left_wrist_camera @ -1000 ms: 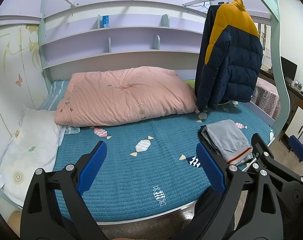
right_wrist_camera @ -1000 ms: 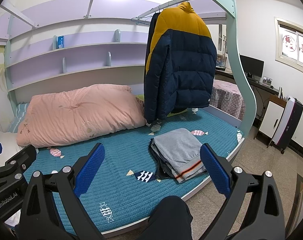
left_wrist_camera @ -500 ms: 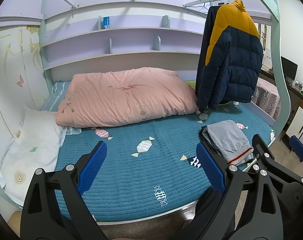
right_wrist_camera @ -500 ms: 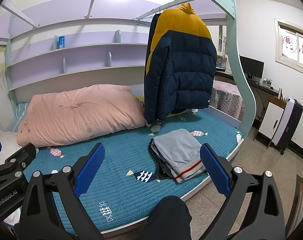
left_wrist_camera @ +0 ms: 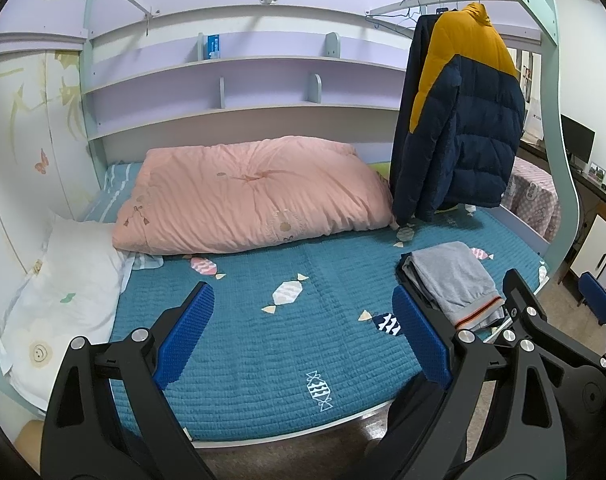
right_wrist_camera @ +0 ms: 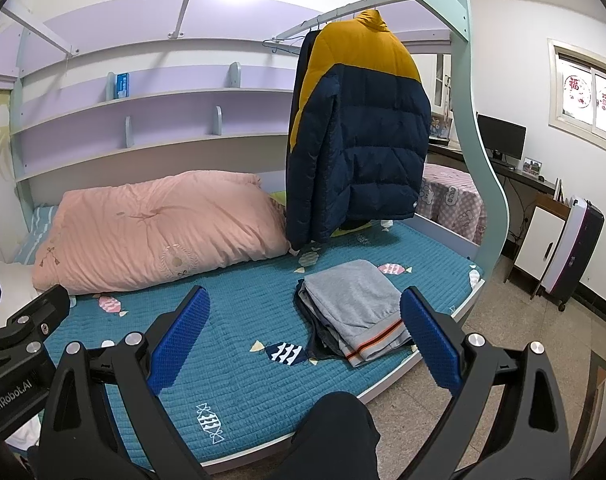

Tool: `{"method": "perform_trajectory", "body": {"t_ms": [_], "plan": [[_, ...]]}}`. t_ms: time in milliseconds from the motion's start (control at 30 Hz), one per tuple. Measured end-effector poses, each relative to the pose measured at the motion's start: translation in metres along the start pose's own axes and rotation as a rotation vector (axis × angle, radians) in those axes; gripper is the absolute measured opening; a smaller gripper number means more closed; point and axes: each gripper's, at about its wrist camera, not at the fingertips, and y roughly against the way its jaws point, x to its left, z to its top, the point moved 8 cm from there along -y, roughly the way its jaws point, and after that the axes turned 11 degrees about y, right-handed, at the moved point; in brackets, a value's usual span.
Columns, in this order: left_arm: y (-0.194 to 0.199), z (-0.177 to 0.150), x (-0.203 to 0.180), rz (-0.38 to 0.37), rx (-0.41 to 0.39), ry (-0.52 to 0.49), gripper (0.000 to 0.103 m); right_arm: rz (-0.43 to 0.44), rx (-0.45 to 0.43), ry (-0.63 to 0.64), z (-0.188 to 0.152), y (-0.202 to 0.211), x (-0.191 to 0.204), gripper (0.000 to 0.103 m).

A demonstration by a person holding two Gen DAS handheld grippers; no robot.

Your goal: Fold large clothes

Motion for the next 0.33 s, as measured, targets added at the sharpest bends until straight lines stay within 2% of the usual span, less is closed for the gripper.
{"method": "perform_trajectory", "body": {"t_ms": [333], "plan": [[0.0064, -0.0016, 0.0001, -0.002, 0.004, -0.004, 0.091, -0.004, 0.000, -0.003, -0.0005, 0.0042, -0.0006, 0.093]]}}
